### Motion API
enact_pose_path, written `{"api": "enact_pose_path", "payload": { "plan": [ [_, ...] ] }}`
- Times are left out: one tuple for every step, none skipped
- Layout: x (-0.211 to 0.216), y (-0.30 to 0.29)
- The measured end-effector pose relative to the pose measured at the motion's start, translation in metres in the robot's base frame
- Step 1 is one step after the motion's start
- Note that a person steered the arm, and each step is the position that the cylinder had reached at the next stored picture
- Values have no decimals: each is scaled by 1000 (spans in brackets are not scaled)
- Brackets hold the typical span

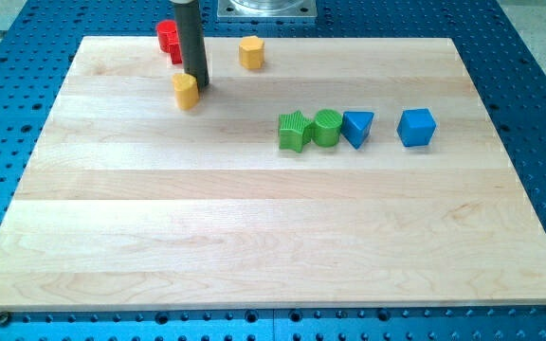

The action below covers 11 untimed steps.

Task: Push the hexagon into the heart

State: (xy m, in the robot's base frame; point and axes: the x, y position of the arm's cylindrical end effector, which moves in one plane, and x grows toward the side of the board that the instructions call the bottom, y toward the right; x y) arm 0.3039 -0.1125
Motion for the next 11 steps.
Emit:
{"api": "enact_pose_path", "payload": {
  "plan": [
    [19,-51],
    [9,-58],
    [9,-84],
    [13,-116],
    [11,-114],
    [11,-33],
    [10,77],
    [-38,137],
    [-90,133],
    [-75,83],
    [-1,17]
  ]
}}
